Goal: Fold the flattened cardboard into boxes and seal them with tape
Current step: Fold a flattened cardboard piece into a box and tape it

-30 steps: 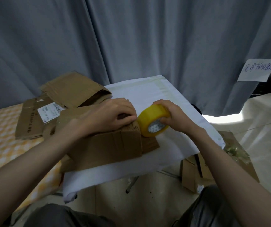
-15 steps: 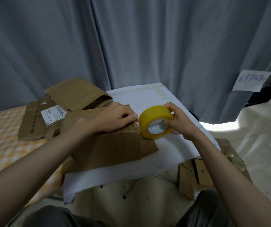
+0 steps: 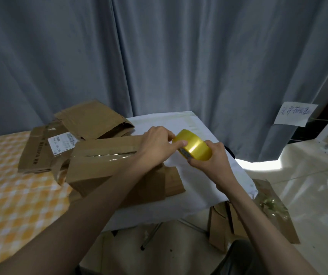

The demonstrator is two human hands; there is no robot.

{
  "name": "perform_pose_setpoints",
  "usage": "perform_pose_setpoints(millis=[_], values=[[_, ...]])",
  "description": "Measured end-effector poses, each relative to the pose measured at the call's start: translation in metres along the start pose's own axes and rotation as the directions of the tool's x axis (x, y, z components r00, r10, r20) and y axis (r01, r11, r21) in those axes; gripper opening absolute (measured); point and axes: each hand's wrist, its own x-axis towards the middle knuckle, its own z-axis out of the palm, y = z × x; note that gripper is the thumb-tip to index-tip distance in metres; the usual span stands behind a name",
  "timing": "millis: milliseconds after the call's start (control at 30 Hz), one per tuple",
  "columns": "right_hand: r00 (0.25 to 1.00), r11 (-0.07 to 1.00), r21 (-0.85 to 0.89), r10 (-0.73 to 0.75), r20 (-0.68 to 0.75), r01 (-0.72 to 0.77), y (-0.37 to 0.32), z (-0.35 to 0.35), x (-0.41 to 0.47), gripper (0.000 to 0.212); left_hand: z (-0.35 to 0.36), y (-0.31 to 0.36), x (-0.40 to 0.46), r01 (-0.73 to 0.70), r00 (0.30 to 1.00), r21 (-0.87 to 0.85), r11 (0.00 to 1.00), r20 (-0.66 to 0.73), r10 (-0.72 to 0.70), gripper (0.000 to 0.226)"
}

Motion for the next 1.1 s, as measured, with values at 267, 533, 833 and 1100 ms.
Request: perform_pose_setpoints(millis=[267,533,833,1100], values=[[1.0,1.0,0.017,0.017,0.02,-0.018,0.003,-0.002,-0.015,0.035,0.008,0.0,-0.002,0.021,1.0,-0.13,0.991,-0.001,-0.022,0.023],[1.0,1.0,0.008,0.019,0.005,-0.019,0.008,0.007,-0.017,0.045,0.011,0.003,-0.001,0.049,0.998,-0.136,0.989,-0.023,-0.053,0.026],[1.0,1.0,-0.001,-0.012,-0.023,0.012,0.001,0.012,-0.023,0.046,0.023,0.019,-0.006,0.031,0.992,-0.135,0.99,-0.117,-0.047,0.037],[0.997,0.988,-0.138,-0.068,-0.04,0.062,-0.003,0.012,-0.029,0.057,0.026,0.025,-0.004,0.142,0.972,-0.256,0.956,-0.147,-0.184,0.022]])
